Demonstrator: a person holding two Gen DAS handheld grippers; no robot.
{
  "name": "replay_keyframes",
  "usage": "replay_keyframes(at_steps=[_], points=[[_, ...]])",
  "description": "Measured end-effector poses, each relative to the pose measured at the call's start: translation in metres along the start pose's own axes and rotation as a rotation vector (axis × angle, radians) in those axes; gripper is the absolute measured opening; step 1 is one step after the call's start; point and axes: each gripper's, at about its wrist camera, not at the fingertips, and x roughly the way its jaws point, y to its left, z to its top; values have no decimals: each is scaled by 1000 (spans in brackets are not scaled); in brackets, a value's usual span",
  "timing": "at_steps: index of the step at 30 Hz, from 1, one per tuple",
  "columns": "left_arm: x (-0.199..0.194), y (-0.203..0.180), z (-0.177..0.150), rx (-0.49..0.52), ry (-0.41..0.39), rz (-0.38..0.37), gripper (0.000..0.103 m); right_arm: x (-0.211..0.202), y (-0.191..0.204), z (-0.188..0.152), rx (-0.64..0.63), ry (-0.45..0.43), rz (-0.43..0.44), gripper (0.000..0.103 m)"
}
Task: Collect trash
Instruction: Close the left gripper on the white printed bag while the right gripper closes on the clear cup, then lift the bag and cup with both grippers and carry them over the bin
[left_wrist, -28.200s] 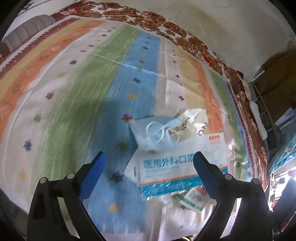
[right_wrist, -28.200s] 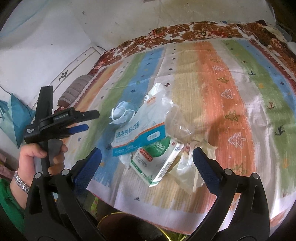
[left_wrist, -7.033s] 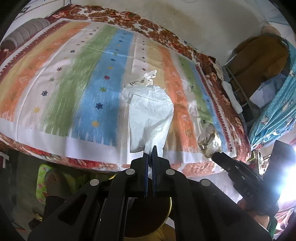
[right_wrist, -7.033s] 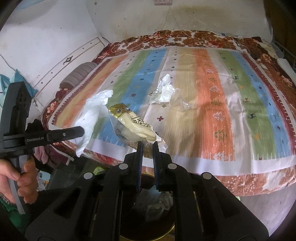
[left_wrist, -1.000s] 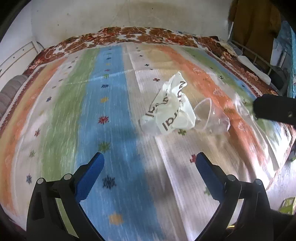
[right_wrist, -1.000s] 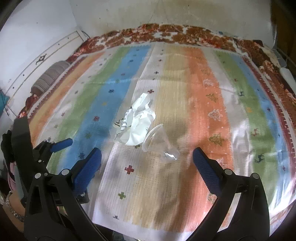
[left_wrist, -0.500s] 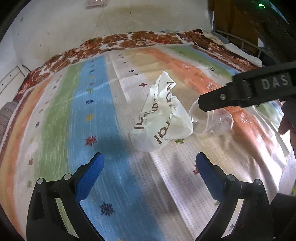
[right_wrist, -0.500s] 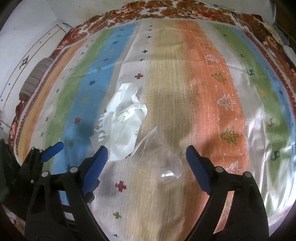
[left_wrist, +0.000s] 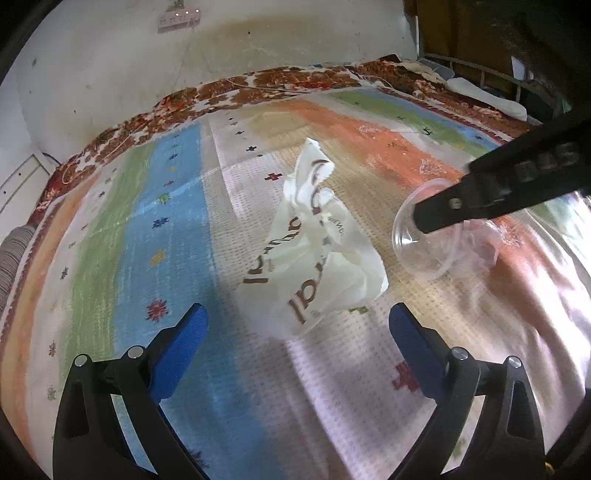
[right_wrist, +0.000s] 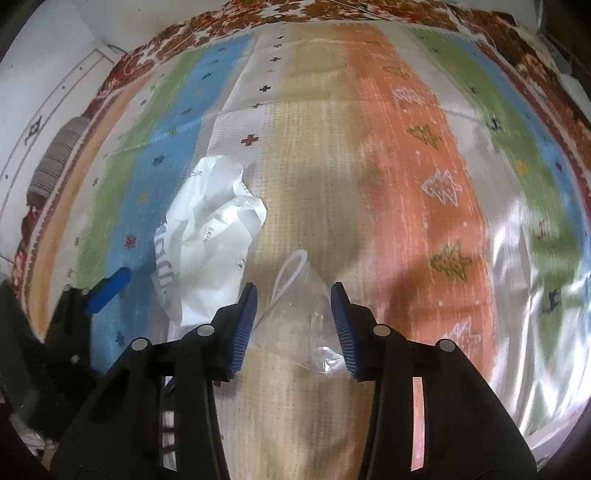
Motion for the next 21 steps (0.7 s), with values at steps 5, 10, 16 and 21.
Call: replay_keyframes(at_steps=[5,10,16,21], points=[[10,-9,4,7,11,-7,68,-6,-11,-5,23,-1,29,37],[17,-1,4,-67,44,-49,39,-16,-12,-10,9,-8,46,36],[12,8,2,-119,47,-89,14,-23,-19,-21,8,-9,50,6],[-2,6,5,-117,46,-126,12,-32,-26,-34,20,-23,56,6]])
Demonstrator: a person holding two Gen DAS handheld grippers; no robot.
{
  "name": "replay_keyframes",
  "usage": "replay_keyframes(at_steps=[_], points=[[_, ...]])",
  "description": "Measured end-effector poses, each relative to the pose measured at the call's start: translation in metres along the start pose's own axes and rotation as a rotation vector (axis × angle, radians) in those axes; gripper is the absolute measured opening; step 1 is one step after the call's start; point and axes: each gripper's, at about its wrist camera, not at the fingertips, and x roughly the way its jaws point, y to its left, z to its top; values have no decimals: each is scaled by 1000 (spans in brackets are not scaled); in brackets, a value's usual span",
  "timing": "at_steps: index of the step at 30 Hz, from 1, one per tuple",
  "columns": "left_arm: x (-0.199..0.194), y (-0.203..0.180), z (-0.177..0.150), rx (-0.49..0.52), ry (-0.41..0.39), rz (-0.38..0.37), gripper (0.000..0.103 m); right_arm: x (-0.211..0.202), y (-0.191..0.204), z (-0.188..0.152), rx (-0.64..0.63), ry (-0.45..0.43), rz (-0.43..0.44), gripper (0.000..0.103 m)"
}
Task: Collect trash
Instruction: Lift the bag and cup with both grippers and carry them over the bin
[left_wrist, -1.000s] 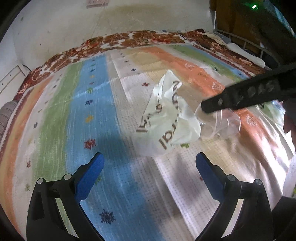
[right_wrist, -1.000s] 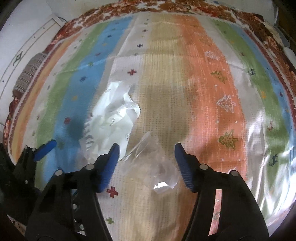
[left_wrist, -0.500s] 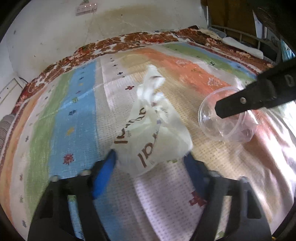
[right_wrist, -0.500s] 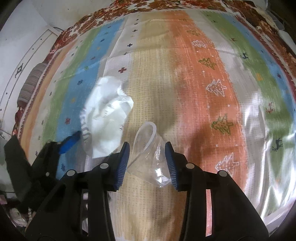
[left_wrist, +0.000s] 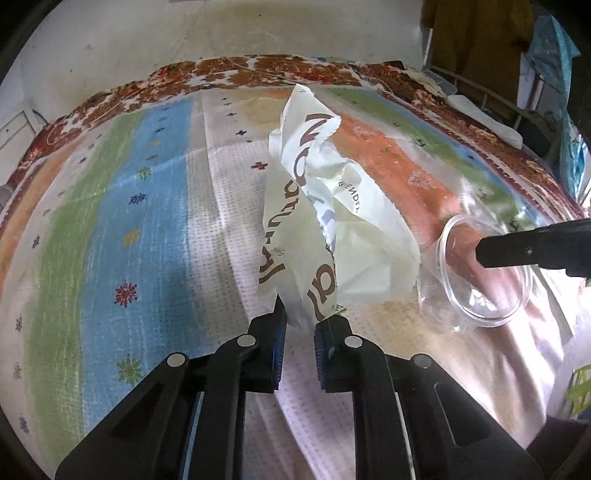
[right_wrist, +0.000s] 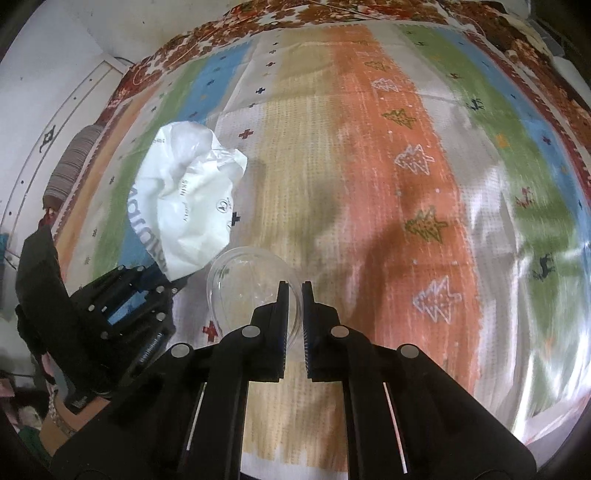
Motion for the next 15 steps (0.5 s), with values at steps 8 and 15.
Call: replay_keyframes(at_steps=[8,15], points=[[-30,-15,2,58,22,-9,11,-27,1,-28,-24,-36,4,6],[-64,-17,0,-49,67,-56,10,-62,1,-54,-7,-66,38,6]])
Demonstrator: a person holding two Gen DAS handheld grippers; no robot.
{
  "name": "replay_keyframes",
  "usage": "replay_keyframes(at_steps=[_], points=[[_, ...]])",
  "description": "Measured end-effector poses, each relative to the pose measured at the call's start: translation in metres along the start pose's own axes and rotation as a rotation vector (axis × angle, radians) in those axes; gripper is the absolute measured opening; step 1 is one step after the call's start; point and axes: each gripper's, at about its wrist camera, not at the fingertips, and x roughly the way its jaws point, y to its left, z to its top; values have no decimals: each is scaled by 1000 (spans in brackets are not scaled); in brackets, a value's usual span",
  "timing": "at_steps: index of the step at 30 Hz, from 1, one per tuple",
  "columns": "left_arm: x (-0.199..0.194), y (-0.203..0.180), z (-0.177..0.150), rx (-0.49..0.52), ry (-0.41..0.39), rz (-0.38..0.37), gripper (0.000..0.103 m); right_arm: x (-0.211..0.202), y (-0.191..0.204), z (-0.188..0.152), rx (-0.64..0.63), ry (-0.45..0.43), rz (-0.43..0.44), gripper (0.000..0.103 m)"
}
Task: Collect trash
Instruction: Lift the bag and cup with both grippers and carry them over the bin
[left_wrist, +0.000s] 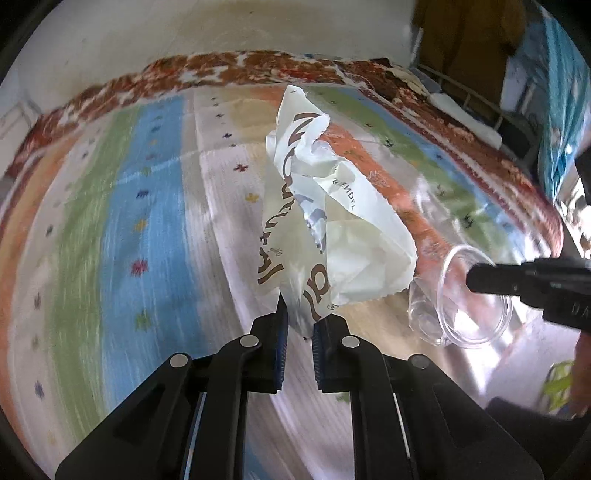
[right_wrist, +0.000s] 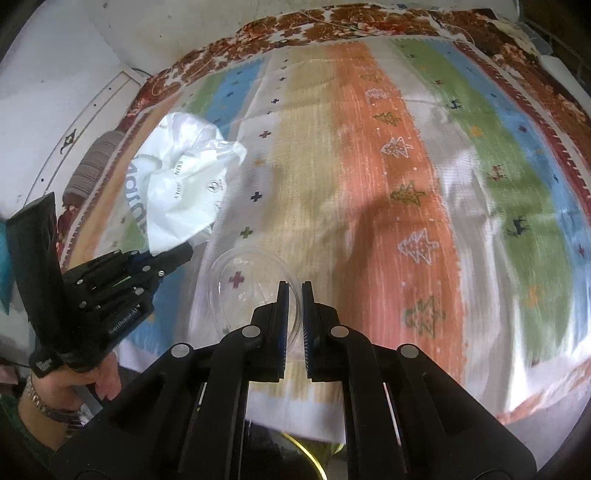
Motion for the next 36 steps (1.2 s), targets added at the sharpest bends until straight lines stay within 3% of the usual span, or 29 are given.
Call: replay_keyframes(at_steps=[8,16,27,36], points=[[-36,-21,-26,-91,64,43,10,-40,17,-31,-24,-31,36,6],[-86,-36,-47,-154,57,-4,9,-81,38,-61,-57,-80,78,6],[-125,-39,-86,-279,107,-61,9,-120,65,-92,-178,-143,44,6],[-149,-48,-115,-316,101,-29,9,-137,75,-118,-195,-155,74,6]])
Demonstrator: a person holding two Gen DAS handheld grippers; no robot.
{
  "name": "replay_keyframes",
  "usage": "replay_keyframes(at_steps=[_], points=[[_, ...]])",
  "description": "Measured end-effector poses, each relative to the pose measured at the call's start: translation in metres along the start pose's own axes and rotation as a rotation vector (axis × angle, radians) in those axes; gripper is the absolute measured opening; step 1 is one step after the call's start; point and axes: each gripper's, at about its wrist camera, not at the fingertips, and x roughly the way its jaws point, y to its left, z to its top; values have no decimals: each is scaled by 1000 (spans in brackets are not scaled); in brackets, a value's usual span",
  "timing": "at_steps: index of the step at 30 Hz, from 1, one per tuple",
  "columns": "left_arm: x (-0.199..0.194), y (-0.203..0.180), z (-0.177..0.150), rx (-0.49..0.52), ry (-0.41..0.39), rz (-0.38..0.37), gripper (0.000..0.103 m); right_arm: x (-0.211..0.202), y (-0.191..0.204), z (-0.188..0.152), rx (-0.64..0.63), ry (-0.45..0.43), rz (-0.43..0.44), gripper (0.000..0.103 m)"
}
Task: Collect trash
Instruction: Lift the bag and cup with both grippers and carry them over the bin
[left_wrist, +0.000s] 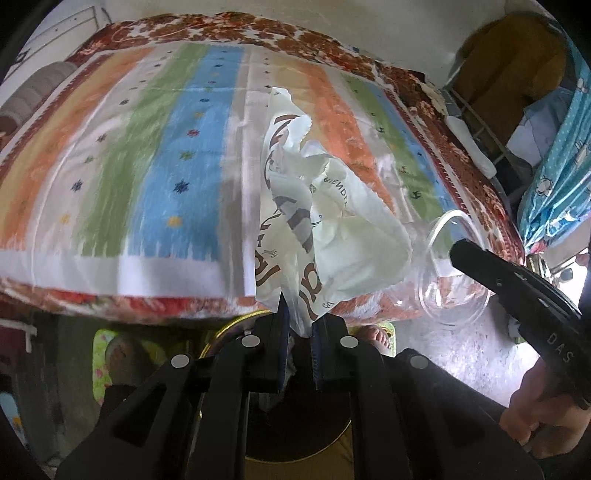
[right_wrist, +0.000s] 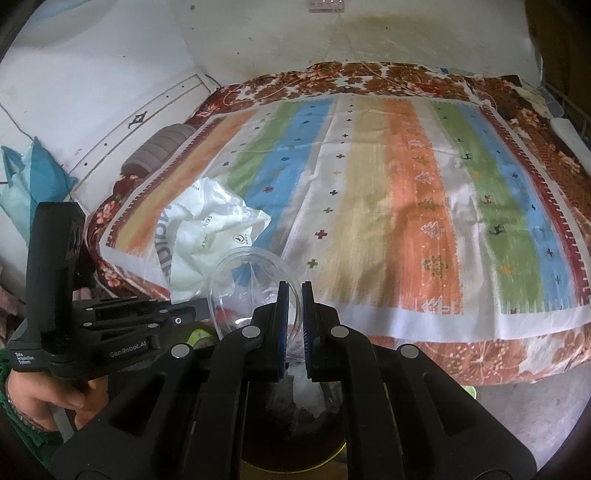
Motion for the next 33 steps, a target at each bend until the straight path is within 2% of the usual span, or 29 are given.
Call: replay_keyframes(at_steps=[4,10,21,28,33], points=[[-7,1,-13,-12,-1,-3,9,-7,7,-11,-14,-8,-9,6],[-17,2,-36,-8,-7,-6,9,-13,11,-28,13,0,22,6],[-17,6,-71,-61,17,10,9,-5,15,-62,28,48,15,6],[-10,9,-84,-86,49,33,9,-1,17,-82,40,81,7,6],[2,7,-99,-100,99,35,10,7,14,-98,66,121,-2,6]])
